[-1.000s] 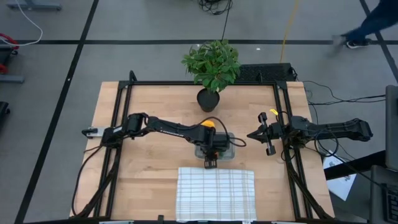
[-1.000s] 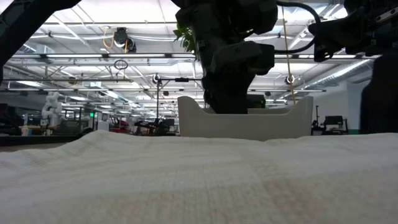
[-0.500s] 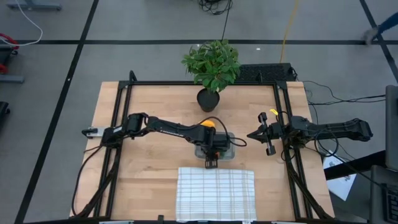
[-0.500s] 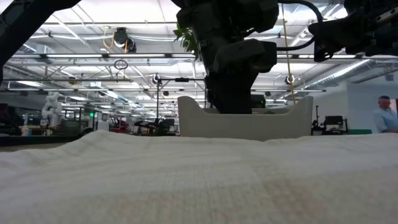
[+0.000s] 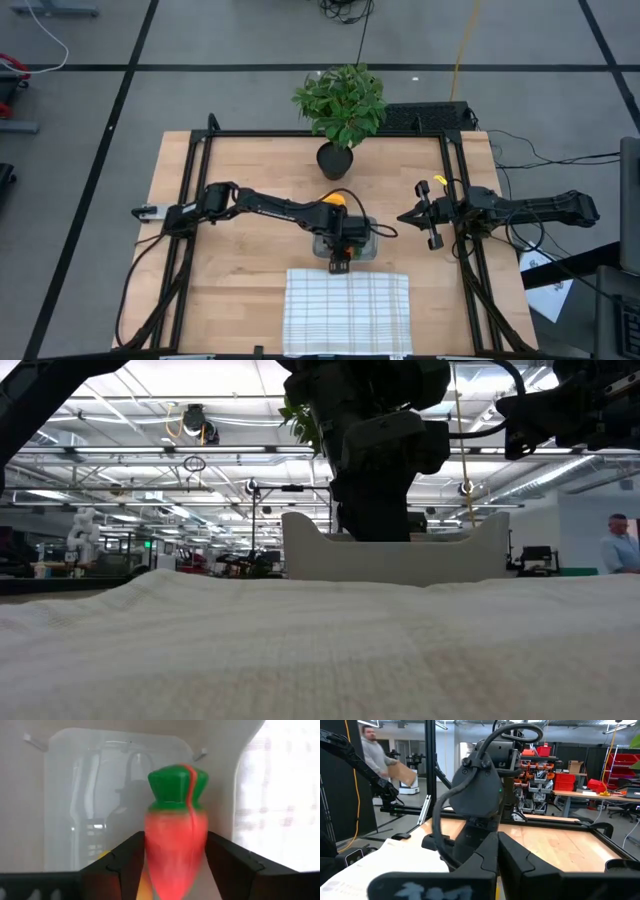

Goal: Pick and placing Produce into tupperware
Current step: Put the orange carrot into the gray bin, then put the yellow banana into the gray bin

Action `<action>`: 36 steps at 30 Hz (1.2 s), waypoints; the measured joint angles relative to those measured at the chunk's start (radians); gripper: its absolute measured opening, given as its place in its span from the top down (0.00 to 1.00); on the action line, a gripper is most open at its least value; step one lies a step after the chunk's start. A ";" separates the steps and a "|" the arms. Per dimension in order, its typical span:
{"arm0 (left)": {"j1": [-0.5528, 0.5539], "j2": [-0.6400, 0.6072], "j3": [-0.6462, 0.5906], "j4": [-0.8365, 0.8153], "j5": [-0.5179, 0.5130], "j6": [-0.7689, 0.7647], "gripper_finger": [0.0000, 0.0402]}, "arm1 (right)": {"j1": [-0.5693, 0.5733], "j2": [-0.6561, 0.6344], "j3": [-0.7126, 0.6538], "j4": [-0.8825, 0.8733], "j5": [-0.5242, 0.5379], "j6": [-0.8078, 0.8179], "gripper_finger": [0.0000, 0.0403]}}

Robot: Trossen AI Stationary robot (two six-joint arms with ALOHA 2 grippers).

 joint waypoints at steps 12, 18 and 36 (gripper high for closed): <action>-0.001 0.000 0.000 0.004 0.001 -0.003 0.41 | 0.000 0.000 0.000 0.000 0.000 0.000 1.00; -0.001 -0.041 0.001 -0.015 0.000 -0.003 0.41 | 0.000 0.000 0.000 0.000 0.000 0.000 1.00; -0.001 -0.137 0.002 -0.059 -0.053 0.018 0.95 | 0.000 0.008 0.000 0.008 0.000 0.001 1.00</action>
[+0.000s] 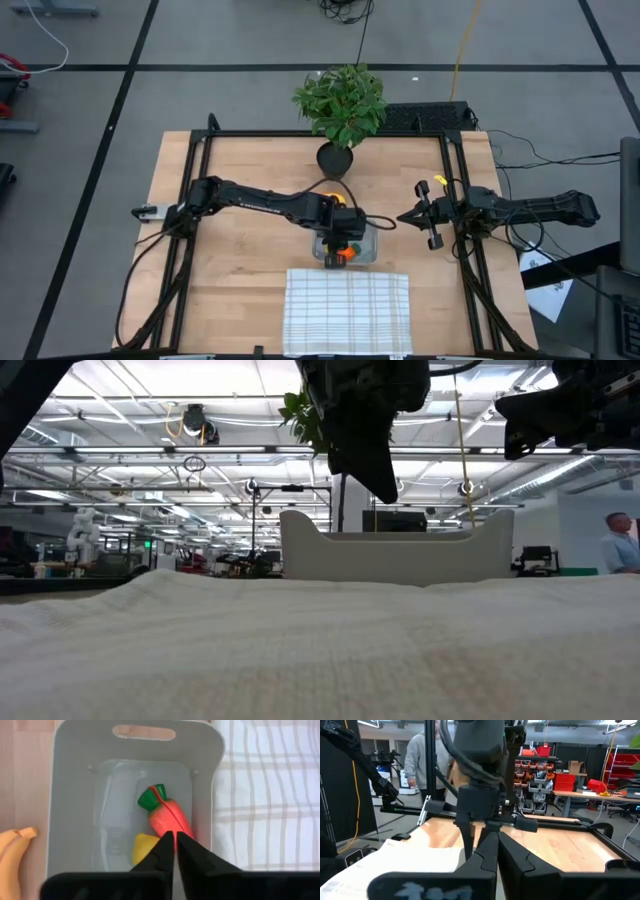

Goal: Pick and placing Produce into tupperware
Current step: Put the yellow banana into the gray bin

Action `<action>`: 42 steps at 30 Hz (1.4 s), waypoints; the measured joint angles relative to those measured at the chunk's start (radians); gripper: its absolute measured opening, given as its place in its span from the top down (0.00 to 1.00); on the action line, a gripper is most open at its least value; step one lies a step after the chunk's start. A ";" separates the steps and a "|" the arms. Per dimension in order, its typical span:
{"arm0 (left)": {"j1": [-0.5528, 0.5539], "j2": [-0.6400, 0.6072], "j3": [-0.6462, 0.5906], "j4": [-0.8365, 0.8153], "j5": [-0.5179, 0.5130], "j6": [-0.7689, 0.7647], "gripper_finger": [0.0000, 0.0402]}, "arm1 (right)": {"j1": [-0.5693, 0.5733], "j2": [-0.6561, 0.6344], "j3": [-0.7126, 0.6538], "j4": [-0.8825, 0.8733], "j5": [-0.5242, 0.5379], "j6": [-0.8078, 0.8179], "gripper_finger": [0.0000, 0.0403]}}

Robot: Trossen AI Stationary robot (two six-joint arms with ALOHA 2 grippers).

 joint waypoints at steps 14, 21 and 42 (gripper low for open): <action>-0.007 -0.015 -0.001 -0.008 -0.134 0.030 0.99 | 0.000 0.000 0.000 0.000 0.000 0.008 1.00; -0.006 -0.147 -0.002 -0.072 -0.282 0.054 1.00 | 0.000 0.000 0.000 0.001 0.000 0.007 1.00; 0.005 -0.499 -0.002 -0.186 -0.498 0.050 1.00 | 0.000 -0.002 0.000 0.000 0.000 0.018 1.00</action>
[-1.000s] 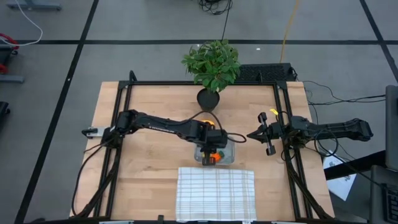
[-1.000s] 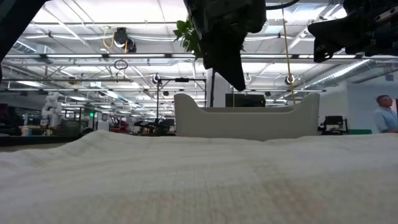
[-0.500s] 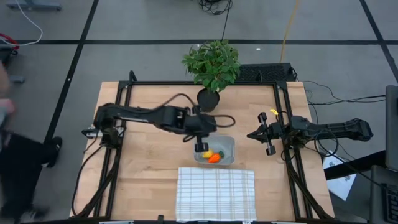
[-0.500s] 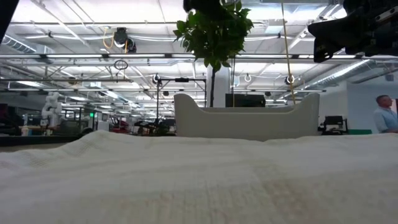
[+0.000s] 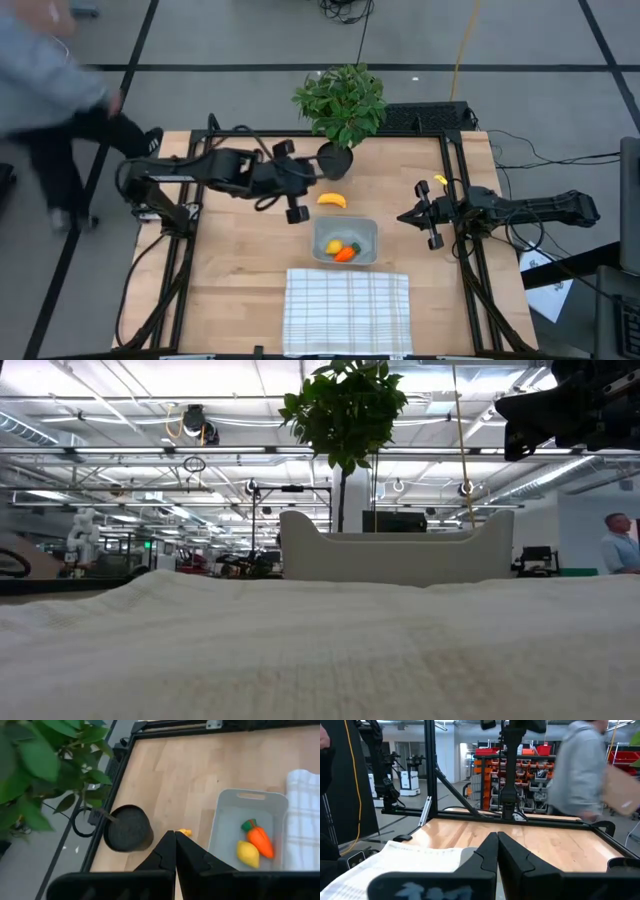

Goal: Pick and placing Produce into tupperware
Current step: Put the yellow banana into the gray bin

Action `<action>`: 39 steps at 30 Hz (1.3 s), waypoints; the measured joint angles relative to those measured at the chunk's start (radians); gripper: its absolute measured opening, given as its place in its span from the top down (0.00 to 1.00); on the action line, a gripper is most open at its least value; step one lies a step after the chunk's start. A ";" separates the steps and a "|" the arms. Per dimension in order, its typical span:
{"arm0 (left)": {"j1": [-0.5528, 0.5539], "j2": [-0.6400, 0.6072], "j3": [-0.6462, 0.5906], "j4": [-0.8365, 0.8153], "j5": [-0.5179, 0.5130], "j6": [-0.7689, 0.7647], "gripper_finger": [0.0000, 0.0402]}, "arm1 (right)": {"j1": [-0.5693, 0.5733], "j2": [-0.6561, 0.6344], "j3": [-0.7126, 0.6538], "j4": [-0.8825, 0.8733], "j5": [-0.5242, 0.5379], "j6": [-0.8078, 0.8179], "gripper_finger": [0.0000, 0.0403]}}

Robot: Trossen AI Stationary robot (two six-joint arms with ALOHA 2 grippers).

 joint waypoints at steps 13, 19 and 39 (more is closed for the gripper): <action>-0.016 -0.138 0.000 -0.098 -0.055 -0.010 1.00 | 0.000 0.000 0.000 0.008 0.000 0.001 1.00; -0.001 -0.227 -0.027 -0.086 -0.082 0.025 1.00 | 0.000 0.000 0.000 0.009 0.000 0.001 1.00; 0.214 -0.888 -0.996 0.699 0.237 0.065 1.00 | 0.000 0.000 0.000 0.011 0.000 0.022 1.00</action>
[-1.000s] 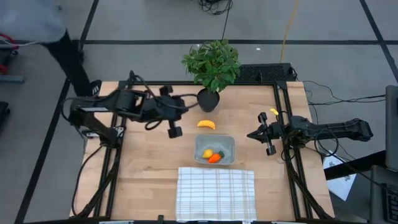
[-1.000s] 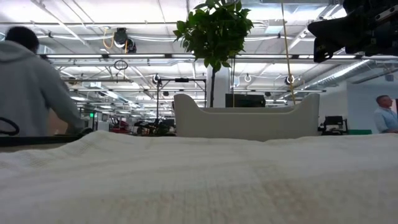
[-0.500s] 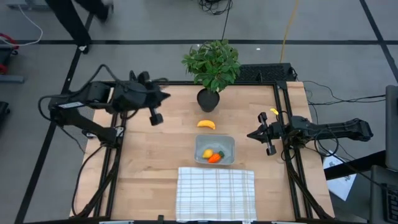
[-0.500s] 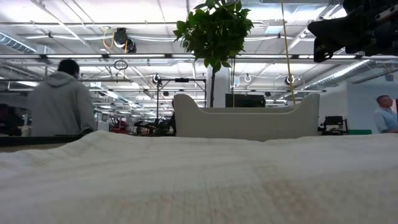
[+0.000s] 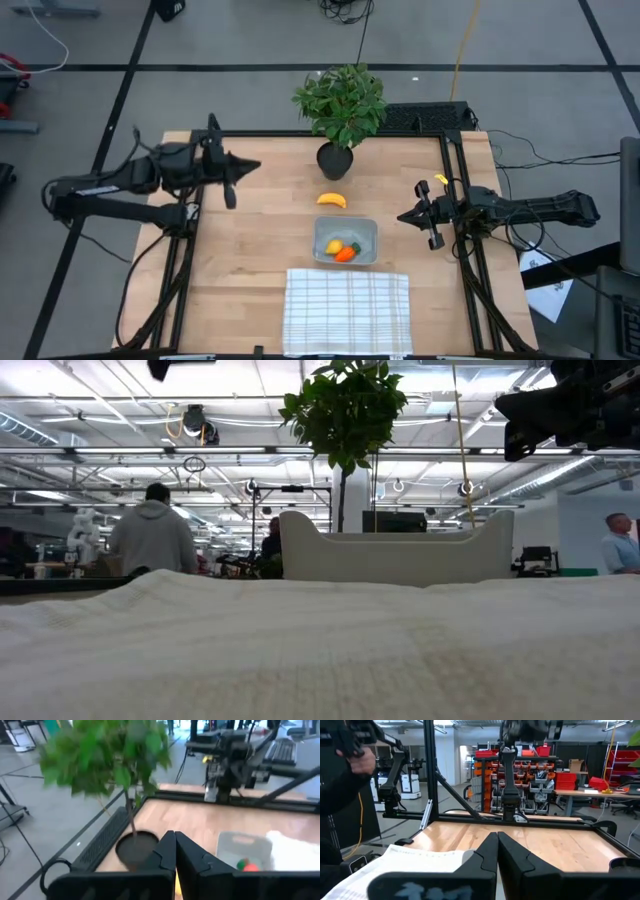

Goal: Pick and placing Produce into tupperware
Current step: Put the yellow banana into the gray bin

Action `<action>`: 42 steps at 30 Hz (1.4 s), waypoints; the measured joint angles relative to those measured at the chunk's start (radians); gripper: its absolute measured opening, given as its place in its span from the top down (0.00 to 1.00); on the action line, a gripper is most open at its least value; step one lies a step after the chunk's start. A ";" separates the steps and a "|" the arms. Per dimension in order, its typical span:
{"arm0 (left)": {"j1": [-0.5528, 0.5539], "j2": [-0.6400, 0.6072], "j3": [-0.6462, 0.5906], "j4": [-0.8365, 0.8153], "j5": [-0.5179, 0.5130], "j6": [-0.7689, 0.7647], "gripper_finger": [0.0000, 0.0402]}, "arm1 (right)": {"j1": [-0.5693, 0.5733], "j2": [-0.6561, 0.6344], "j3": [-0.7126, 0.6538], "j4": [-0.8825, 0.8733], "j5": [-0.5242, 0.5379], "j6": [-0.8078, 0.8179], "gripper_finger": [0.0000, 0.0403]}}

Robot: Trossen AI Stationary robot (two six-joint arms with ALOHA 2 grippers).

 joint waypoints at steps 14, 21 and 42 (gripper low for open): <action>0.015 -0.379 -0.521 0.317 0.045 -0.050 1.00 | 0.000 0.000 0.000 0.005 0.000 0.004 1.00; 0.015 -0.464 -0.680 0.403 0.066 -0.020 1.00 | 0.000 0.000 0.000 0.005 0.000 0.005 1.00; 0.103 -0.470 -0.805 0.426 0.284 0.050 1.00 | 0.000 0.000 0.000 0.057 0.000 0.024 1.00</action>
